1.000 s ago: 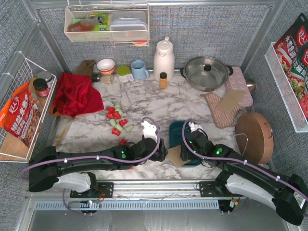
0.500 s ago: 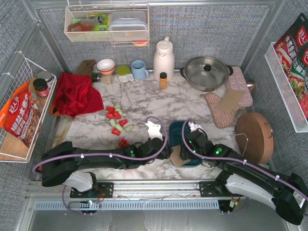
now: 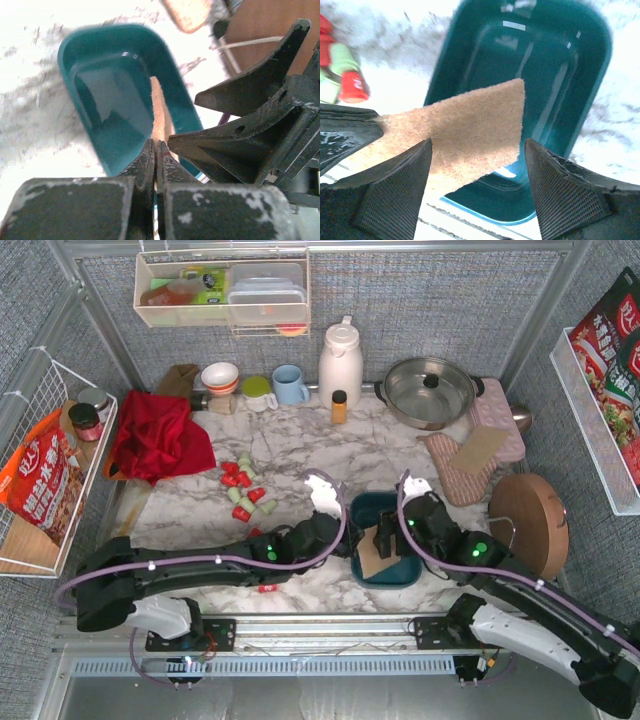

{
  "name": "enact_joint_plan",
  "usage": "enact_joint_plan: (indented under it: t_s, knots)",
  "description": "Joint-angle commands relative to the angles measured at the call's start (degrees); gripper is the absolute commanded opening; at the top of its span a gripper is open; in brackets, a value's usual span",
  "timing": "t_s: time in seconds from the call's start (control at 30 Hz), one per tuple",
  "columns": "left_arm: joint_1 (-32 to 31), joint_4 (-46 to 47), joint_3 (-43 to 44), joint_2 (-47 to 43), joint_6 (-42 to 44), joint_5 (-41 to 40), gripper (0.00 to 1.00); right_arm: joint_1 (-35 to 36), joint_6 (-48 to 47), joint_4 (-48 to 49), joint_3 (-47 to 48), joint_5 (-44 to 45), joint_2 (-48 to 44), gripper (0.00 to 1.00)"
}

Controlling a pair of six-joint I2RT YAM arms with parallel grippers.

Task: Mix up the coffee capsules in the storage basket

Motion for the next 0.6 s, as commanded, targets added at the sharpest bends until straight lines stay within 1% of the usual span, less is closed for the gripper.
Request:
enact_joint_plan:
  t_s: [0.0, 0.07, 0.13, 0.2, 0.3, 0.37, 0.4, 0.47, 0.57]
  knots:
    - [0.2, 2.1, 3.3, -3.1, 11.2, -0.7, 0.0, 0.0, -8.9, -4.6, 7.3, 3.2, -2.5, 0.79]
    - [0.3, 2.1, 4.1, -4.9, 16.6, -1.3, 0.0, 0.0, -15.6, -4.3, 10.3, 1.5, -3.3, 0.79]
    - [0.7, 2.4, 3.8, -7.0, 22.8, -2.4, 0.0, 0.0, -21.1, -1.5, 11.5, -0.4, -4.4, 0.79]
    - [1.1, 3.2, 2.6, -9.6, 31.8, -1.5, 0.0, 0.0, -26.3, 4.0, 10.5, -4.0, -5.3, 0.79]
    - [1.3, 7.0, -2.0, -13.3, 46.6, 1.5, 0.0, 0.0, -36.9, 13.7, 6.9, -13.6, -6.9, 0.78]
    - [1.4, 9.3, -5.5, -16.0, 54.5, 4.6, 0.0, 0.0, -42.1, 19.1, 5.4, -18.4, -6.4, 0.72]
    - [1.4, 9.6, -7.2, -17.4, 58.7, 7.0, 0.0, 0.0, -43.5, 20.9, 5.4, -19.9, -5.5, 0.7]
    - [1.4, 8.9, -9.6, -20.6, 63.2, 12.4, 0.0, 0.0, -45.7, 21.7, 7.0, -23.1, -2.3, 0.7]
    - [1.4, 6.7, -12.2, -25.9, 65.4, 19.2, 0.0, 0.0, -51.4, 16.2, 12.5, -29.1, 2.9, 0.7]
